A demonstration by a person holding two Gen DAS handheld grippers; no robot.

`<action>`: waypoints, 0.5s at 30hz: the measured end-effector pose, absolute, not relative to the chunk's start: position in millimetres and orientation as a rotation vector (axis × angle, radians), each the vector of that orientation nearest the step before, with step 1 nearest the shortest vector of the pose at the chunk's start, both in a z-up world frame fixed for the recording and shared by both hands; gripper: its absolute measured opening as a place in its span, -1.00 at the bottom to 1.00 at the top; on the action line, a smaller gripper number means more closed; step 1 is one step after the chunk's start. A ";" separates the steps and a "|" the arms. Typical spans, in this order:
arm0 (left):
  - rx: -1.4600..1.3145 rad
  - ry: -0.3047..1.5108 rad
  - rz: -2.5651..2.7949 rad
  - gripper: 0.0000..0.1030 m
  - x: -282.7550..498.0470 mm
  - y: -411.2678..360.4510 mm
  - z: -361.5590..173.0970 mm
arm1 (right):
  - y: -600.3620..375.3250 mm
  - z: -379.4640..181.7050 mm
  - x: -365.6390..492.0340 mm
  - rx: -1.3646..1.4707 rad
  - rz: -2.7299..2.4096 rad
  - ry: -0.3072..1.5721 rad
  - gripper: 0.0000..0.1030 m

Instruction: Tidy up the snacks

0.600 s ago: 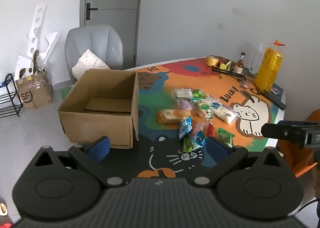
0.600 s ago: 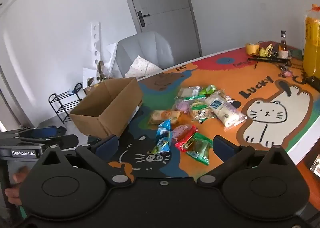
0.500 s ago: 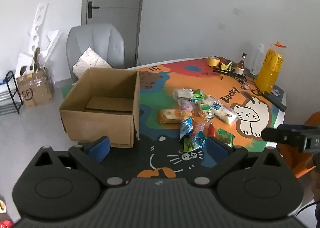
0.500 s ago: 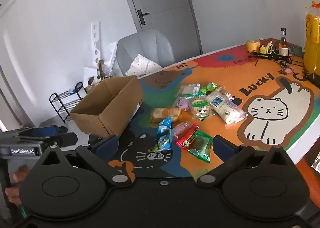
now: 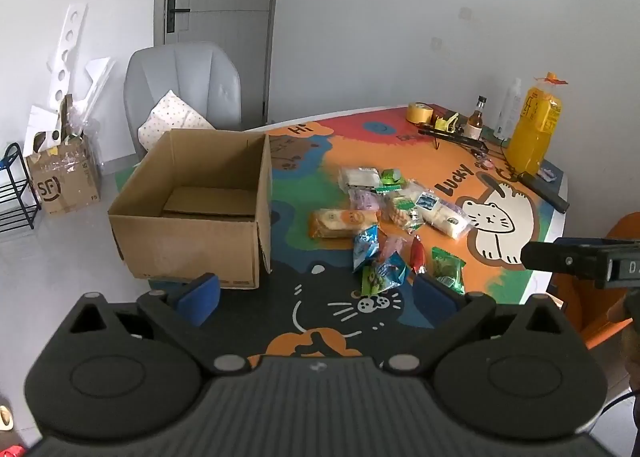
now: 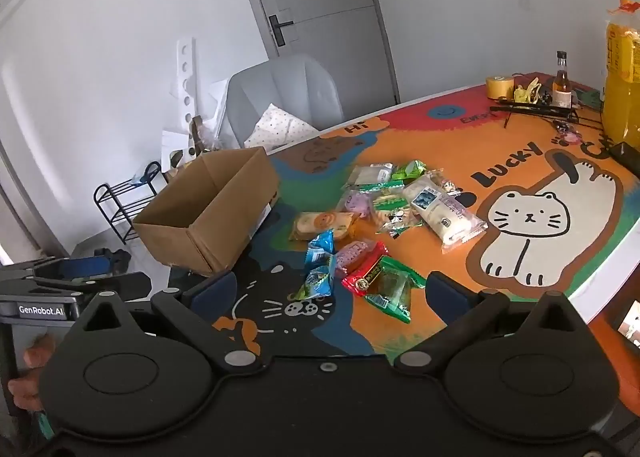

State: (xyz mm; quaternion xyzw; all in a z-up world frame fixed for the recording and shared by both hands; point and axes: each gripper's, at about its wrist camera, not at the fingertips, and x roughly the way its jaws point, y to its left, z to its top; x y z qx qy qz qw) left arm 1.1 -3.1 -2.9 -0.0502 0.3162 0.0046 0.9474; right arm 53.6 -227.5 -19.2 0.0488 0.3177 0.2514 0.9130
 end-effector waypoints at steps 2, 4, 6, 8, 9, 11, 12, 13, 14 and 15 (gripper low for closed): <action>-0.103 0.645 0.008 0.99 1.4 -2.5 -3.1 | -227.1 -18.2 52.8 0.097 0.521 0.652 1.00; -0.104 0.645 0.009 0.98 1.4 -2.7 -3.1 | -225.3 -17.8 52.1 0.088 0.515 0.650 1.00; -0.104 0.645 0.009 0.98 1.2 -3.0 -2.9 | -224.8 -17.9 51.3 0.084 0.517 0.648 1.00; -0.102 0.645 0.006 0.98 1.0 -3.5 -3.1 | -224.6 -18.0 51.3 0.079 0.517 0.646 1.00; -0.100 0.645 0.003 0.98 0.6 -4.2 -3.0 | -224.2 -17.5 51.2 0.078 0.515 0.645 1.00; -0.095 0.646 -0.003 0.98 0.5 -4.9 -2.6 | -224.1 -18.3 51.2 0.075 0.518 0.641 1.00; -0.094 0.645 -0.006 0.98 0.1 -4.5 -3.0 | -223.7 -18.3 51.6 0.073 0.518 0.640 1.00; -0.093 0.644 -0.006 0.98 -0.1 -4.5 -3.0 | -223.6 -18.3 51.5 0.073 0.515 0.642 1.00; -0.094 0.645 -0.005 0.98 0.1 -4.4 -3.0 | -223.5 -18.9 51.9 0.071 0.511 0.643 1.00; -0.095 0.646 -0.005 0.98 0.0 -4.3 -3.1 | -223.7 -19.3 52.3 0.070 0.508 0.643 1.00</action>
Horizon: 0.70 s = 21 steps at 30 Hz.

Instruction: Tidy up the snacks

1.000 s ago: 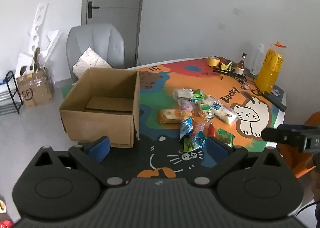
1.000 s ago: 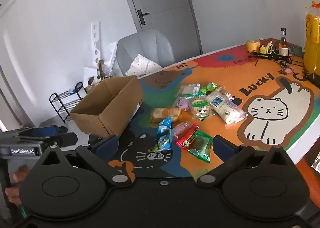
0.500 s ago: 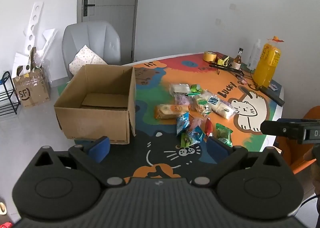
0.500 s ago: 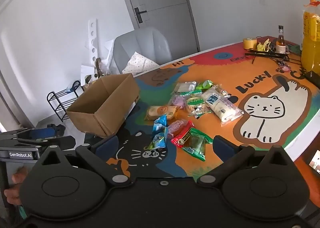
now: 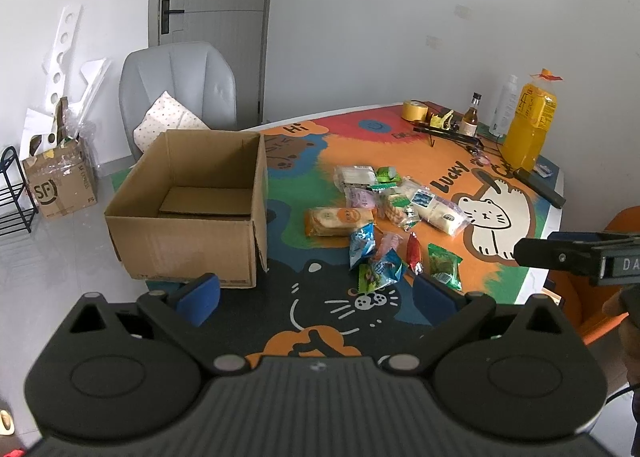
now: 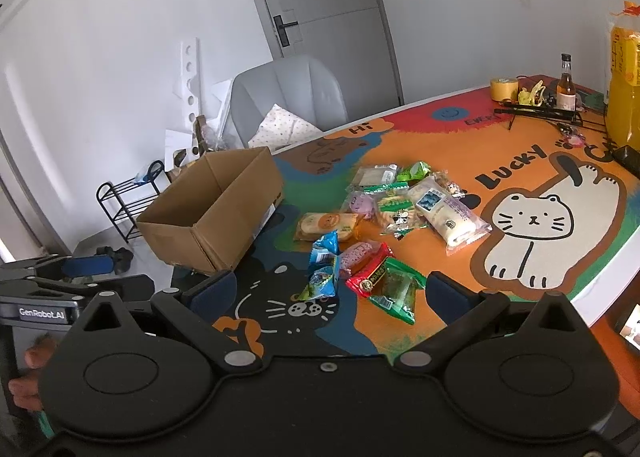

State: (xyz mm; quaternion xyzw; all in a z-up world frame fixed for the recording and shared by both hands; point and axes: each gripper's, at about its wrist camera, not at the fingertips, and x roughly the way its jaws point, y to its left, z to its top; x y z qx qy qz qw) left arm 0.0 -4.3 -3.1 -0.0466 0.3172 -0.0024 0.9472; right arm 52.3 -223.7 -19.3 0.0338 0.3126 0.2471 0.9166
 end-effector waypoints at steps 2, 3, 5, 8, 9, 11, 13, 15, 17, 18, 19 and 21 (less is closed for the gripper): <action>-0.095 0.648 -0.005 0.98 0.1 -4.0 -3.4 | -224.2 -19.7 52.9 0.070 0.498 0.643 1.00; -0.094 0.650 -0.006 0.98 0.5 -4.0 -3.7 | -224.5 -19.6 52.6 0.068 0.495 0.642 1.00; -0.093 0.650 -0.006 0.98 0.7 -4.3 -4.0 | -225.2 -18.9 52.4 0.068 0.500 0.638 1.00; -0.093 0.650 -0.008 0.98 0.7 -4.4 -4.2 | -226.2 -19.2 52.7 0.068 0.492 0.636 1.00; -0.092 0.651 -0.008 0.99 1.0 -4.7 -4.6 | -226.1 -19.6 52.8 0.067 0.491 0.636 1.00; -0.089 0.651 -0.011 0.99 0.8 -5.1 -4.7 | -226.0 -19.7 53.0 0.068 0.492 0.637 1.00; -0.087 0.650 -0.012 0.98 0.6 -5.8 -4.6 | -226.4 -19.6 52.9 0.076 0.496 0.637 1.00; -0.087 0.649 -0.012 0.98 0.4 -5.7 -4.3 | -226.1 -19.4 52.8 0.073 0.494 0.632 1.00; -0.086 0.648 -0.012 0.98 0.3 -5.5 -3.9 | -225.8 -19.2 52.5 0.070 0.492 0.630 1.00; -0.086 0.644 -0.013 0.98 -0.3 -5.3 -3.3 | -225.7 -19.2 52.4 0.068 0.489 0.628 1.00; -0.086 0.641 -0.012 0.98 -0.8 -5.0 -2.6 | -225.7 -19.3 52.3 0.064 0.487 0.626 1.00; -0.089 0.638 -0.012 0.98 -1.7 -4.5 -1.5 | -225.5 -19.6 53.1 0.063 0.484 0.627 1.00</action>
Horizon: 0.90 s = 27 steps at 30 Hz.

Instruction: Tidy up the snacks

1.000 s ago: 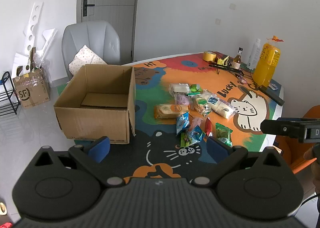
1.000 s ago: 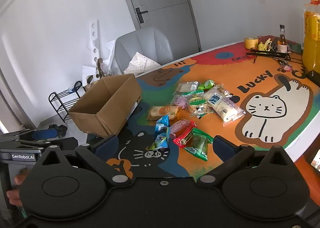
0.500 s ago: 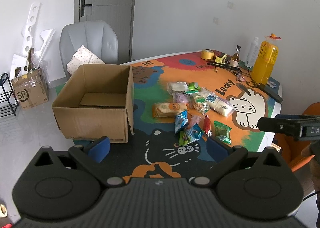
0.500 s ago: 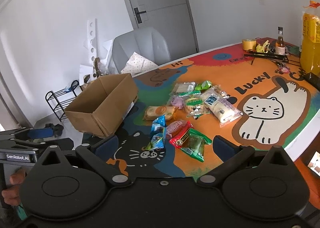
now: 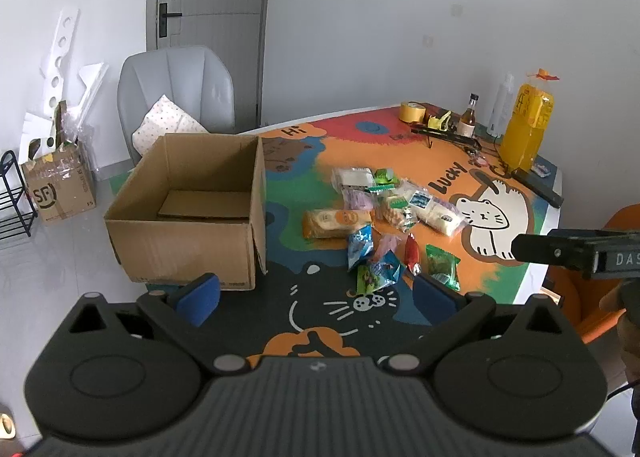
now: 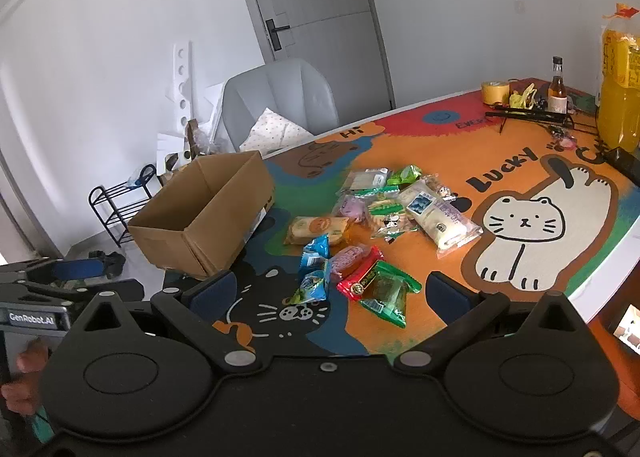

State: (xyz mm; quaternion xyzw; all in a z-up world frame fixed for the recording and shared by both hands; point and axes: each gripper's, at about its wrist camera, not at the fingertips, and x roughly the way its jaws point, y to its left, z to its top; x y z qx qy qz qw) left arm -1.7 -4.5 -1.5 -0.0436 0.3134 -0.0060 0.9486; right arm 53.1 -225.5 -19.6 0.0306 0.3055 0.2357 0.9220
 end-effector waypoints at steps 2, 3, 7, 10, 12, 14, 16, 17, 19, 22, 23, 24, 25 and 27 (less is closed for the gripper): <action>-0.087 0.638 -0.013 0.99 -1.6 -4.8 -1.5 | -224.9 -20.0 53.3 0.063 0.478 0.629 1.00; -0.087 0.638 -0.014 0.99 -1.9 -4.3 -1.5 | -224.5 -20.3 53.4 0.060 0.477 0.628 1.00; -0.082 0.641 -0.020 0.99 -1.8 -4.7 -1.4 | -224.0 -20.0 52.1 0.055 0.474 0.620 1.00; -0.080 0.642 -0.021 0.98 -1.8 -4.8 -1.5 | -224.1 -19.9 52.3 0.055 0.474 0.619 1.00; -0.081 0.641 -0.020 0.99 -1.8 -4.9 -1.4 | -224.1 -19.8 52.4 0.054 0.472 0.621 1.00; -0.081 0.639 -0.021 0.98 -1.7 -4.9 -1.6 | -224.3 -19.8 52.3 0.053 0.472 0.620 1.00; -0.080 0.638 -0.022 0.98 -1.5 -4.6 -2.2 | -224.2 -19.9 52.4 0.053 0.471 0.621 1.00; -0.080 0.638 -0.021 0.98 -1.5 -4.6 -2.1 | -224.1 -19.9 52.5 0.052 0.469 0.621 1.00; -0.081 0.638 -0.021 0.99 -1.6 -4.6 -2.3 | -223.9 -20.0 52.4 0.050 0.465 0.619 1.00; -0.082 0.635 -0.021 0.99 -1.9 -4.6 -2.0 | -224.9 -19.1 51.9 0.056 0.466 0.609 1.00; -0.083 0.633 -0.020 0.99 -1.6 -4.4 -2.0 | -224.4 -19.5 51.7 0.054 0.464 0.607 1.00; -0.084 0.631 -0.021 0.99 -2.0 -4.4 -1.8 | -224.4 -19.7 51.9 0.052 0.462 0.605 1.00; -0.085 0.630 -0.022 0.98 -2.1 -4.5 -2.0 | -224.3 -20.2 52.2 0.051 0.458 0.605 1.00; -0.083 0.628 -0.023 0.99 -2.0 -4.6 -2.0 | -224.3 -21.3 53.2 0.052 0.455 0.608 1.00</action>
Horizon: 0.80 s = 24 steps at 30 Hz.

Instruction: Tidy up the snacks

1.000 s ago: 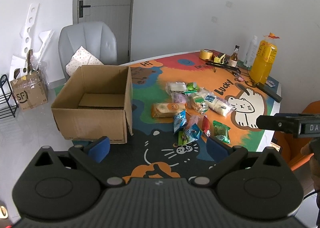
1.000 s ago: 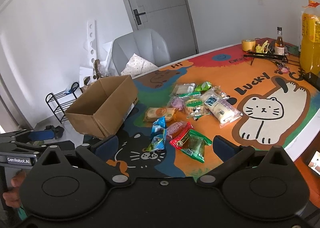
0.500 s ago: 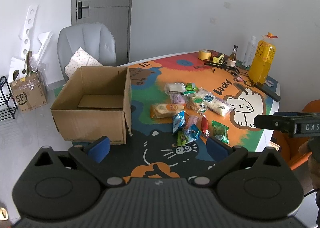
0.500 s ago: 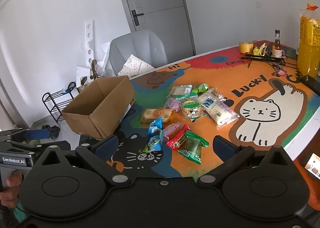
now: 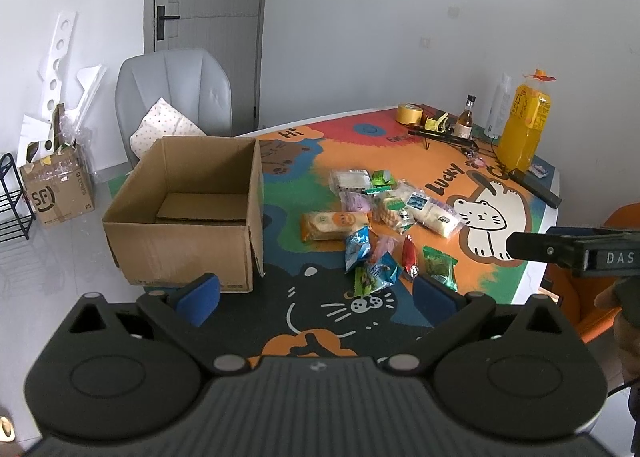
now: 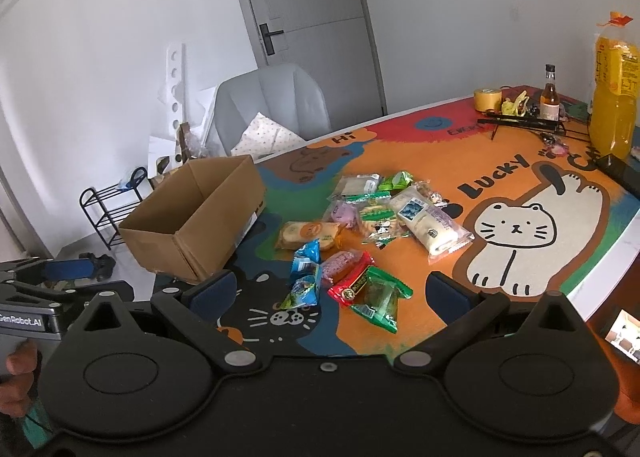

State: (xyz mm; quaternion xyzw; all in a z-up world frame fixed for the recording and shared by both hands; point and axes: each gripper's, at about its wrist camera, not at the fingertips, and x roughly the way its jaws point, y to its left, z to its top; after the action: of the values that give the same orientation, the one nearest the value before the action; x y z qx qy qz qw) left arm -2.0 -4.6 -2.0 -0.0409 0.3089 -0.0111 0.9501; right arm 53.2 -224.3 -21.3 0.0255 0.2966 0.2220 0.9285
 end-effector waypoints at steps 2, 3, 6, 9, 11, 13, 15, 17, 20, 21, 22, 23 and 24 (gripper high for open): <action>-0.080 0.627 -0.025 0.99 -1.4 -5.1 -2.8 | -224.5 -22.3 54.0 0.053 0.455 0.608 1.00; -0.080 0.627 -0.026 0.99 -0.6 -5.4 -3.0 | -224.4 -22.4 54.2 0.052 0.454 0.607 1.00; -0.083 0.625 -0.025 0.98 1.7 -6.9 -3.9 | -224.2 -23.5 54.9 0.057 0.452 0.609 1.00; -0.056 0.617 -0.009 0.98 3.8 -11.3 -4.7 | -224.8 -25.5 58.8 0.057 0.447 0.617 1.00; -0.052 0.613 -0.014 0.98 6.0 -13.7 -5.8 | -225.2 -26.6 61.7 0.055 0.447 0.619 1.00; -0.062 0.611 -0.024 0.98 8.5 -13.3 -8.0 | -226.7 -27.8 64.5 0.056 0.446 0.619 1.00; -0.061 0.606 -0.020 0.98 10.8 -14.1 -10.7 | -228.2 -29.7 68.4 0.057 0.437 0.620 1.00; -0.047 0.593 -0.014 0.98 13.3 -16.5 -13.8 | -229.4 -32.9 70.9 0.060 0.434 0.622 1.00; -0.056 0.581 -0.025 0.98 18.3 -17.6 -19.7 | -231.6 -38.5 74.6 0.065 0.443 0.617 1.00; -0.065 0.578 -0.028 0.98 20.2 -17.7 -21.2 | -232.8 -40.1 76.0 0.062 0.449 0.613 1.00; -0.074 0.573 -0.030 0.98 23.2 -18.4 -23.7 | -233.4 -42.0 77.3 0.054 0.454 0.610 1.00; -0.075 0.569 -0.032 0.98 25.2 -19.7 -25.1 | -233.0 -44.2 79.0 0.043 0.454 0.610 1.00; -0.073 0.564 -0.035 0.97 27.7 -21.6 -26.6 | -232.8 -46.1 80.5 0.035 0.450 0.609 1.00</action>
State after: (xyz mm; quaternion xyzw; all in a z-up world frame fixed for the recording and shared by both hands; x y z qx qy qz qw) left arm 27.7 -21.6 -26.6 -0.0359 0.2784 -0.0175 0.9596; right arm 80.5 -232.8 -46.1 0.0171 0.2974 0.2198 0.9290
